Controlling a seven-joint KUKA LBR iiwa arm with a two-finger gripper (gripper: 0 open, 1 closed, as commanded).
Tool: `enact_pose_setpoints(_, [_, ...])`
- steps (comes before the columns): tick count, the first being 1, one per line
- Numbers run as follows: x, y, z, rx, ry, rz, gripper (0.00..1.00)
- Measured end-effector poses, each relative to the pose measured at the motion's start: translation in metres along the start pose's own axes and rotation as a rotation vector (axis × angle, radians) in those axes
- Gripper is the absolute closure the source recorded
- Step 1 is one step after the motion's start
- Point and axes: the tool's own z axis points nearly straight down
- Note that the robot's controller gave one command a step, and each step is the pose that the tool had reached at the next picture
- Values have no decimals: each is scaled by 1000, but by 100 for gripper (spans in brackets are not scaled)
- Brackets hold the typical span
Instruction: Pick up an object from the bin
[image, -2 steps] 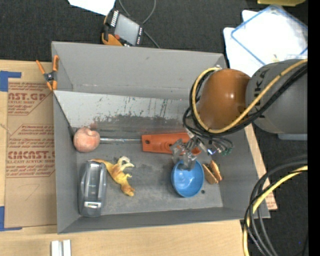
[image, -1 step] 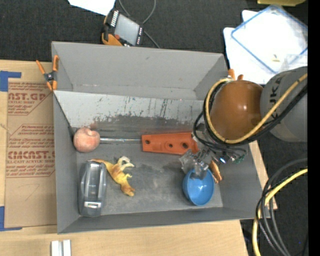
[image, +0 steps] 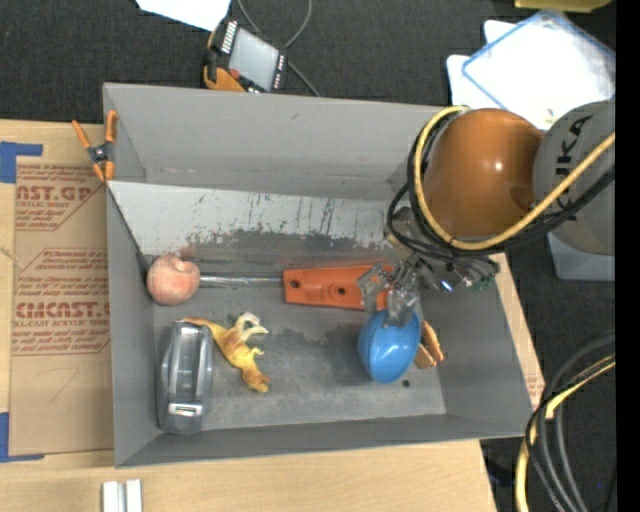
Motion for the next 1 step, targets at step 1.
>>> enact_pose_setpoints(1, [22,8,4,-6,13,-56,100])
